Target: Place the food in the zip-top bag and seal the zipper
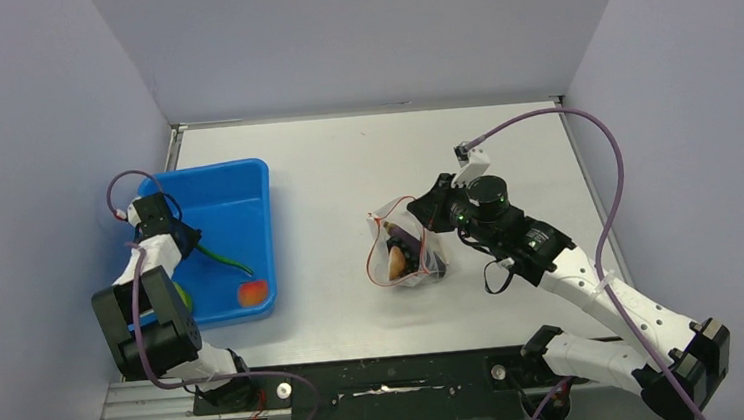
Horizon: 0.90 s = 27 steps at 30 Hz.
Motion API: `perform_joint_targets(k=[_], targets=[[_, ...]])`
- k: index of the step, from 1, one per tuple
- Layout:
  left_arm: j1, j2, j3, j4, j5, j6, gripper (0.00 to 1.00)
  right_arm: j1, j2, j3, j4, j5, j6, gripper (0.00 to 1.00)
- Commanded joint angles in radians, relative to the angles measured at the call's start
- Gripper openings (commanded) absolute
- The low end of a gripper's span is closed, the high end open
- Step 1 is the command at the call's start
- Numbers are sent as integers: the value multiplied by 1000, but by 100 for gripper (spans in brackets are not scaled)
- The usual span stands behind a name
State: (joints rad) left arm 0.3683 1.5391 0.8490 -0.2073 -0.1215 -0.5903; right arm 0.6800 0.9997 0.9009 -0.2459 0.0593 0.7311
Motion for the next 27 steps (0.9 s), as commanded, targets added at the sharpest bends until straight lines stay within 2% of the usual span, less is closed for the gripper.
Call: perform_joint_targets(k=[1,13,22,27], targets=[[-2,-122,-12,31,19,-6,15,-7,5,24,57,-12,26,0],[-20,-434,-138,143,103,14,14,-6,57,39,71,-51,72,0],[-114,-633,-107,137,104,85,14,-7,115,66,82,-77,121,0],[-153,-718,-84,186,176,57,14,-4,143,84,90,-78,153,0]])
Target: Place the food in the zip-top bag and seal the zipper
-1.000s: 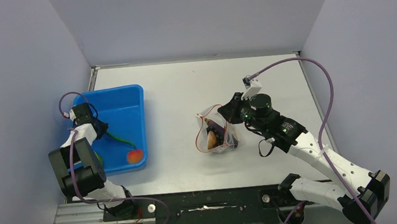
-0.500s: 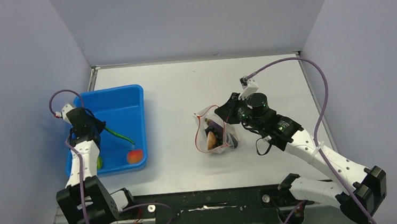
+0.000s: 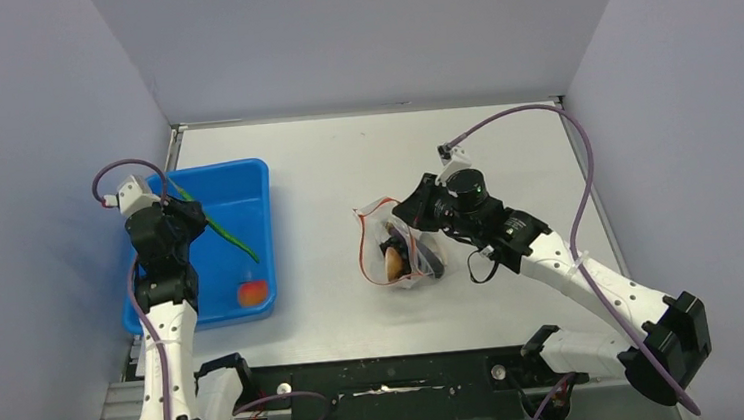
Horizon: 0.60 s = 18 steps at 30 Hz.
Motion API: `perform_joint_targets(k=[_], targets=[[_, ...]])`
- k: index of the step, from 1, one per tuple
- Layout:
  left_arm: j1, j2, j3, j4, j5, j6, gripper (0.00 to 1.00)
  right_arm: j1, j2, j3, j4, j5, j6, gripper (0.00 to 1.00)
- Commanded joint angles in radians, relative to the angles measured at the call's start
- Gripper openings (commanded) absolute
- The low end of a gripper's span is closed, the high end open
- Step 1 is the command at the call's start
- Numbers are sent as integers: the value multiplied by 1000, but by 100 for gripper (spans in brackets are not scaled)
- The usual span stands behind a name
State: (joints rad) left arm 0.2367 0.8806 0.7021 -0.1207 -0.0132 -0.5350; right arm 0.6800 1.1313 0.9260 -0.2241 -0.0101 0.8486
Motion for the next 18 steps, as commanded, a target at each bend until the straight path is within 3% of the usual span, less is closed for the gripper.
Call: perform_joint_targets(k=[1,10,18], targets=[[-28,-67,68,107,91,-13,14,-4,17,63,70,-7,42,0],[-88,-59,138,262,307,-160,14,1,44,121,59,13,53,0],[-228,-62,92,453,295,-233,14,3,61,140,62,1,62,0]])
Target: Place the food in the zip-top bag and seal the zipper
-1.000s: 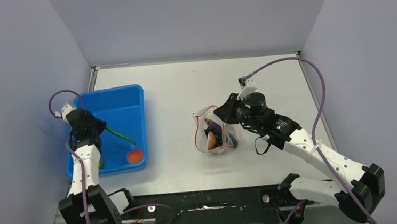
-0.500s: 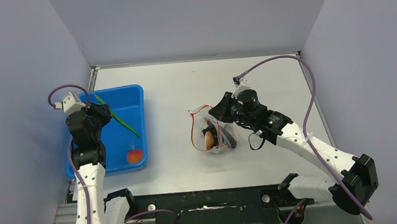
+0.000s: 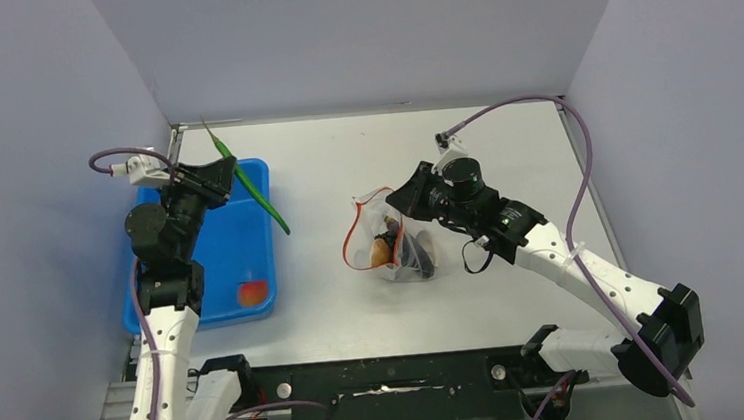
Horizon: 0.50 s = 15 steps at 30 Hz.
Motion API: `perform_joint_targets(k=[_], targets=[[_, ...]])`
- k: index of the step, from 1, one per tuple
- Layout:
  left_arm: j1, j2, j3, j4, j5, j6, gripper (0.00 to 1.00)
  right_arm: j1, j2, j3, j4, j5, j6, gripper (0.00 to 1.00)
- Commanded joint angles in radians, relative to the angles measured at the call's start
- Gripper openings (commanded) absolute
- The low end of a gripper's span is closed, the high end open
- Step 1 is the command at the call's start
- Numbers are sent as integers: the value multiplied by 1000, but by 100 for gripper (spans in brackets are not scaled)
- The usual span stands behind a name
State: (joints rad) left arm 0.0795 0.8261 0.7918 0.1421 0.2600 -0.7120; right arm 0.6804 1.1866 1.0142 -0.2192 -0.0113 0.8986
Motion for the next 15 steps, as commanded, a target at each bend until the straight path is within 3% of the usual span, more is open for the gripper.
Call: perform_joint_targets(k=[1,15], targets=[[-95,-5,-6,207,12,-56,14,2,5,51,58,1,13,0],[-498,53,-78,403,-163,47,14,7,11,31,76,-34,37,0]])
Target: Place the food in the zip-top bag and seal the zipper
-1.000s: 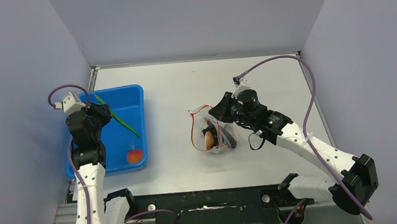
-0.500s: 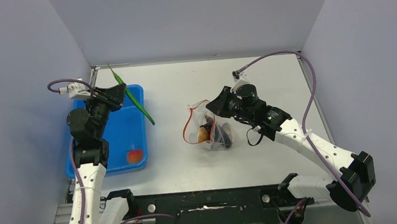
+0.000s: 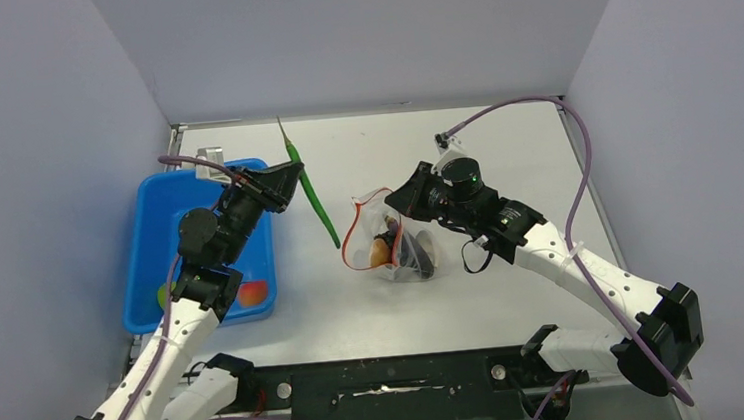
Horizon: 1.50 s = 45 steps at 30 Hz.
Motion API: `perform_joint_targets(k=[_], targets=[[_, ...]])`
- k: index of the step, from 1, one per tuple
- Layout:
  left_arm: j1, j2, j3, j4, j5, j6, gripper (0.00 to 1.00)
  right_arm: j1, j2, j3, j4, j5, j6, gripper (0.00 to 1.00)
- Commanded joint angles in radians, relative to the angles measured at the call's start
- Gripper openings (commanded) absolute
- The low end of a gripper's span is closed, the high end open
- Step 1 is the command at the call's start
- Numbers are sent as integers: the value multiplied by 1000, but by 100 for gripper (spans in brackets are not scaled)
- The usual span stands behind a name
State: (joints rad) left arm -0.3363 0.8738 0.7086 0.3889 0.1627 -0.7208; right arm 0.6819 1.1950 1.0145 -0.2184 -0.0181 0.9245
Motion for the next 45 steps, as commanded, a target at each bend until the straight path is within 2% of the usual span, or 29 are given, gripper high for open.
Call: perform_joint_targets(k=[1,5,10,17,26,32,35,40,45], targets=[[-109,14,-2,175,-78,66,14,6,4,27,87,-35,11,0],[-211,45,-12,203,-120,129,14,8,-4,13,116,-57,17,0],[-279,70,-39,246,-176,204,14,10,-11,10,109,-67,21,0],[-348,111,-144,452,-237,269,14,8,-28,1,135,-101,62,0],[-445,151,-231,702,-190,466,14,8,-35,-4,157,-160,111,0],[-488,149,-263,700,-101,626,15,7,-45,-5,149,-160,107,0],[-488,122,-293,698,-7,712,16,6,-51,-3,135,-160,97,0],[-489,85,-273,523,190,916,16,-1,-59,5,110,-173,67,0],[-489,63,-262,400,264,1088,15,-3,-67,6,99,-178,53,0]])
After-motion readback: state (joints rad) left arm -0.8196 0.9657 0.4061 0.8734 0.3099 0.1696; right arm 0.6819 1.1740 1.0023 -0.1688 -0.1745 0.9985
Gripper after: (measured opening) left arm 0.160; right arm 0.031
